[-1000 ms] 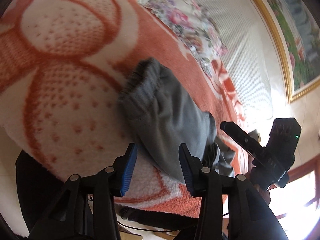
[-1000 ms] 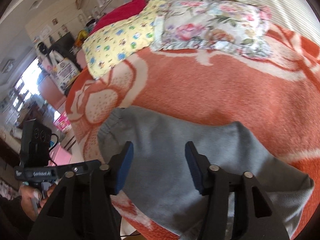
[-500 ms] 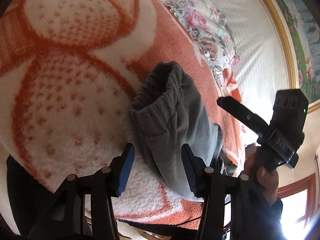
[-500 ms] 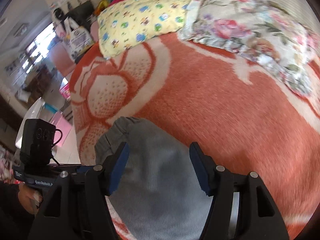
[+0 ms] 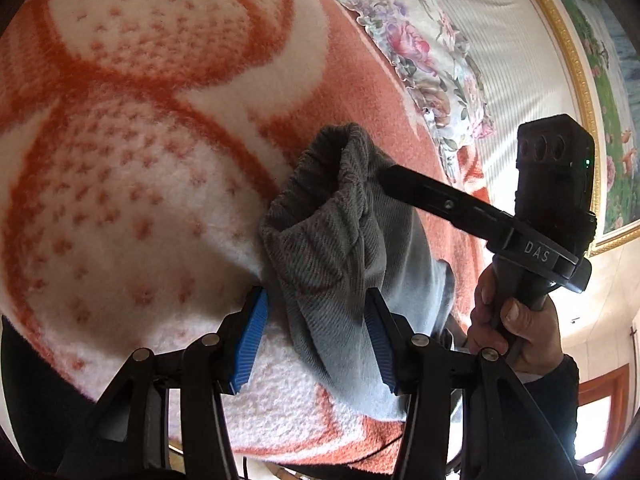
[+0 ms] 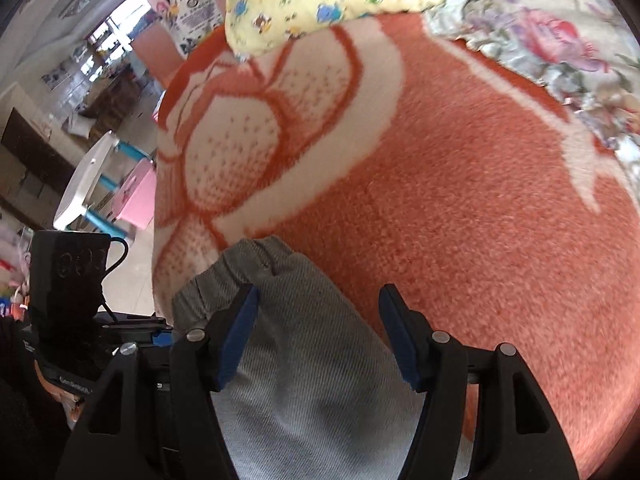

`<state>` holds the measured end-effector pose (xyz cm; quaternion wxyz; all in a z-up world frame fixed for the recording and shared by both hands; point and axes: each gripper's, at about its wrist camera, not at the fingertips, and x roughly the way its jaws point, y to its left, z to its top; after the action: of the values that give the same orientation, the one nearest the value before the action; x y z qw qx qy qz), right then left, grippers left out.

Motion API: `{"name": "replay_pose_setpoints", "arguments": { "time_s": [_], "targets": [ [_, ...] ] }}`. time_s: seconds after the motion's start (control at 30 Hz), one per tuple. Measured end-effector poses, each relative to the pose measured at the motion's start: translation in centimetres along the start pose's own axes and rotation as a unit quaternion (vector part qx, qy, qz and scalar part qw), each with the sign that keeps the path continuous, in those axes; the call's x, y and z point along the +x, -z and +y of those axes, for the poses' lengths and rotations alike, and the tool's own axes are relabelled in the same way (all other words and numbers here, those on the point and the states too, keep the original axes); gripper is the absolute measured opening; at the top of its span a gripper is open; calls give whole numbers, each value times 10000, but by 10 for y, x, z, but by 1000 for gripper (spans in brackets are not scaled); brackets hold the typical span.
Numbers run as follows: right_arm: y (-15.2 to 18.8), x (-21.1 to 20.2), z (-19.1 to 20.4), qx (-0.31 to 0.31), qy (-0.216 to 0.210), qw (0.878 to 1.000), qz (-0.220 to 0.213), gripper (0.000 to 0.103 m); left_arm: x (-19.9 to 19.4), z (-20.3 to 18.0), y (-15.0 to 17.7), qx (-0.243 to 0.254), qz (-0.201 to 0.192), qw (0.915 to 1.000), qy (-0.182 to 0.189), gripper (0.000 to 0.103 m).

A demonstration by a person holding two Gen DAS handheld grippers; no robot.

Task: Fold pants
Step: 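Grasp the waistband with the left tool while the right tool grasps the fabric beside it, then lift the waistband and fold it over toward the cuffs with both tools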

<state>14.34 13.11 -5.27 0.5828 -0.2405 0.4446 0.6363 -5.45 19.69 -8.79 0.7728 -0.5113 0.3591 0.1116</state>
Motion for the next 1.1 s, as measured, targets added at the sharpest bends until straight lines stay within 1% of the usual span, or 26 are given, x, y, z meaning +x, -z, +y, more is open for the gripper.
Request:
{"name": "replay_pose_setpoints", "arguments": {
  "time_s": [0.07,0.1,0.13,0.2,0.33,0.5,0.7,0.87,1.0,1.1],
  "targets": [
    [0,5,1,1,-88,10000,31,57,4,-3,-3,20,-53,10000,-3,50],
    [1,6,2,1,-105,9999,27,51,5,-5,-4,33,-82,10000,20,49],
    [2,7,4,-25,-20,10000,-9,50,6,-6,-5,79,-128,9999,73,48],
    [5,4,5,-13,24,10000,-86,47,8,-7,-7,131,-174,9997,55,37],
    [11,-9,5,116,13,9994,-327,41,7,-7,-8,119,-168,9995,232,30],
    [22,-34,8,251,14,9975,-668,37,0,-26,-4,387,-262,9982,374,26],
    [43,-80,10,480,17,9915,-1211,36,-10,-61,2,785,-348,9944,623,25],
    [72,-117,10,662,179,9840,-1641,35,-11,-93,12,1157,-280,9895,813,24],
    [96,-135,2,930,274,9780,-1846,35,-7,-116,23,1398,-179,9861,881,24],
    [112,-145,-2,1090,345,9734,-1986,34,-7,-125,34,1551,-118,9836,911,24]
  ]
}}
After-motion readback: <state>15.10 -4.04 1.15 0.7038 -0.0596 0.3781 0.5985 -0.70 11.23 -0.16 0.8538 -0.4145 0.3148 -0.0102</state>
